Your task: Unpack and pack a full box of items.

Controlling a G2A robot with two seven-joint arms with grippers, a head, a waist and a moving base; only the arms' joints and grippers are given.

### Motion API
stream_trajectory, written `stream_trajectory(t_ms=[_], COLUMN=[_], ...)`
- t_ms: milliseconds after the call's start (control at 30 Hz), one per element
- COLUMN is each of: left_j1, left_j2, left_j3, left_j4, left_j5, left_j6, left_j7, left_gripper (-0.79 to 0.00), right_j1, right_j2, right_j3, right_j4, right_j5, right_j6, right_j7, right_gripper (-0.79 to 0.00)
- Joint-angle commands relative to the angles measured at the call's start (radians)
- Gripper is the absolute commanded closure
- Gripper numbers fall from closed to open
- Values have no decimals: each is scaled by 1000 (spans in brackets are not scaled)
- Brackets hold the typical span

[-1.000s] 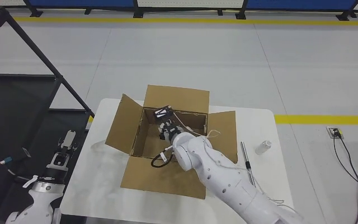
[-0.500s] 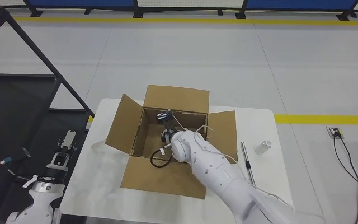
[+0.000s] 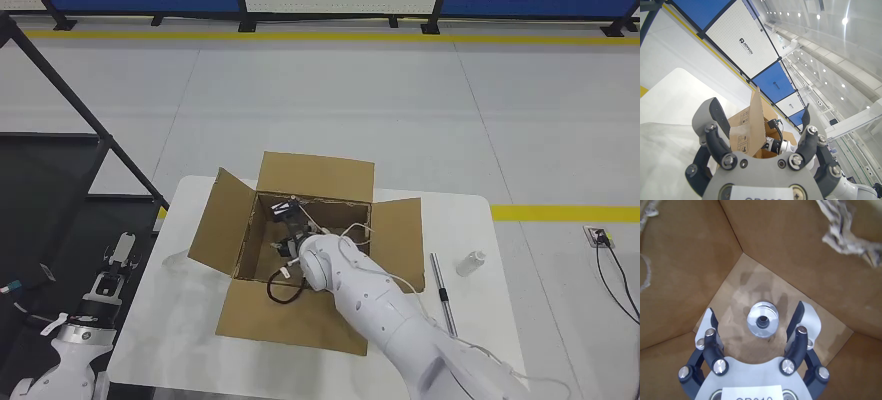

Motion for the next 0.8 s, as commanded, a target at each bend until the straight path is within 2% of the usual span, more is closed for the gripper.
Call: stream_trajectory(t_ms=[0, 167, 333, 467, 600, 767], left_j1=[0, 0, 0, 0, 0, 0], left_j2=[0, 0, 0, 0, 0, 0], left_j3=[0, 0, 0, 0, 0, 0], left_j4=[0, 0, 0, 0, 0, 0], left_j5=[0, 0, 0, 0, 0, 0], left_j6=[0, 0, 0, 0, 0, 0], left_j7=[0, 0, 0, 0, 0, 0], left_gripper=[-785, -785, -785, -785, -785, -785], right_j1=[-3, -35, -124, -235, -382, -632], right_j2=[-1, 14, 66, 135, 211, 288], right_j3=[-4, -6, 18, 74, 190, 408], right_j4=[-31, -165, -413, -686, -1006, -1420], right_j5=[-24, -105, -246, -436, -667, -877], right_j6=[12, 81, 197, 300, 341, 269], right_j7=[-10, -4, 29, 133, 289, 465], right_gripper=[-785, -785, -785, -785, -785, -785])
